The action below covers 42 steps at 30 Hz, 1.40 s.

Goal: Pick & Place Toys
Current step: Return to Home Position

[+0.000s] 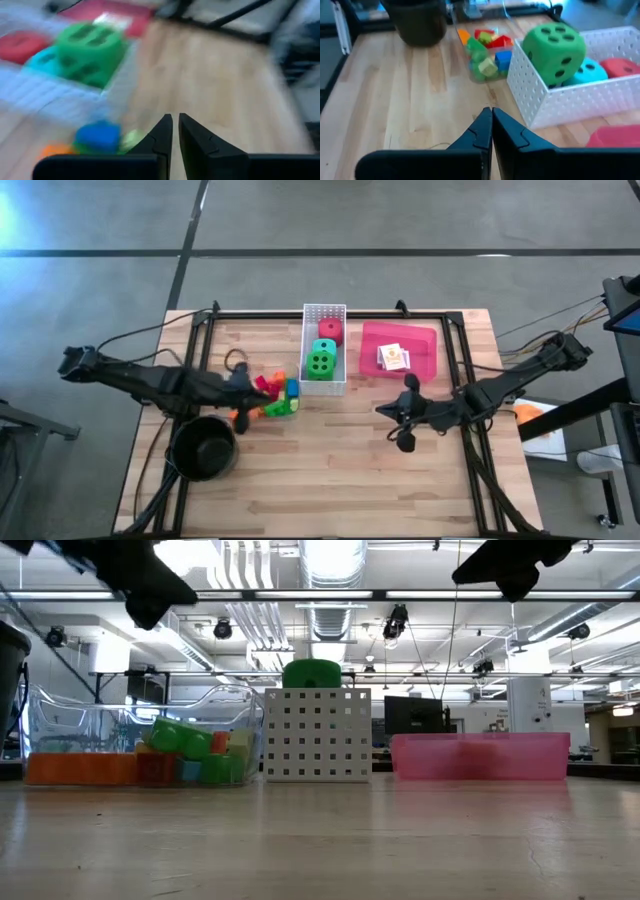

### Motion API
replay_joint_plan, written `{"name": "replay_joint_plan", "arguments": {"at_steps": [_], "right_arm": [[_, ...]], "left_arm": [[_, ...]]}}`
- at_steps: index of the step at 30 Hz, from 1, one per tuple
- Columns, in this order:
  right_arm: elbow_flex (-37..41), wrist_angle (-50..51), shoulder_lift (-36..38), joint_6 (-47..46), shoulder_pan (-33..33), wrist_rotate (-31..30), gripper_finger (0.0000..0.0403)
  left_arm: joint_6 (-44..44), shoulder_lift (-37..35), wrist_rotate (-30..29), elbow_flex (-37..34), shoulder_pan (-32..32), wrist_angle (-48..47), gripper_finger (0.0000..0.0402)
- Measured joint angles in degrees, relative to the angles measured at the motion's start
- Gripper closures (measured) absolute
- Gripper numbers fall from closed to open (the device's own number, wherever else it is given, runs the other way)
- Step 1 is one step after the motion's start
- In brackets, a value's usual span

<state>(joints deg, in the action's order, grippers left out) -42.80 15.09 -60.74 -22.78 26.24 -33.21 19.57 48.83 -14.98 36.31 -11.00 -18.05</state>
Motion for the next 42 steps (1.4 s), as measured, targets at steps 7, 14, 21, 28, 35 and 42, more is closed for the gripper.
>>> {"name": "replay_joint_plan", "arguments": {"at_steps": [7, 14, 21, 28, 35, 42], "right_arm": [[12.9, -16.26, 12.11, 5.22, 0.0, 0.06, 0.0395], [25.78, -27.07, 27.5, 11.86, -0.07, 7.59, 0.0395], [33.47, -27.54, 42.14, 16.27, -0.02, 12.7, 0.0395], [37.84, -26.6, 51.91, 22.27, -0.09, 17.97, 0.0395], [41.1, -24.75, 56.2, 25.17, -2.25, 18.76, 0.0395], [41.24, -23.44, 56.16, 26.7, -7.56, 28.49, 0.0395]], "left_arm": [[-7.42, -16.61, 13.27, -15.72, 0.0, 18.44, 0.0365], [-12.05, -25.06, 13.1, -18.42, 0.06, 12.6, 0.0365], [-15.24, -30.8, 13.39, -22.62, 0.1, 15.01, 0.0365], [-17.95, -34.16, 17.78, -27.66, 0.11, 16.27, 0.0365], [-15.03, -37.89, 17.78, -33.59, 0.22, 20.12, 0.0365], [-12.94, -40.32, 17.62, -36.11, 0.24, 20.71, 0.0365]]}}
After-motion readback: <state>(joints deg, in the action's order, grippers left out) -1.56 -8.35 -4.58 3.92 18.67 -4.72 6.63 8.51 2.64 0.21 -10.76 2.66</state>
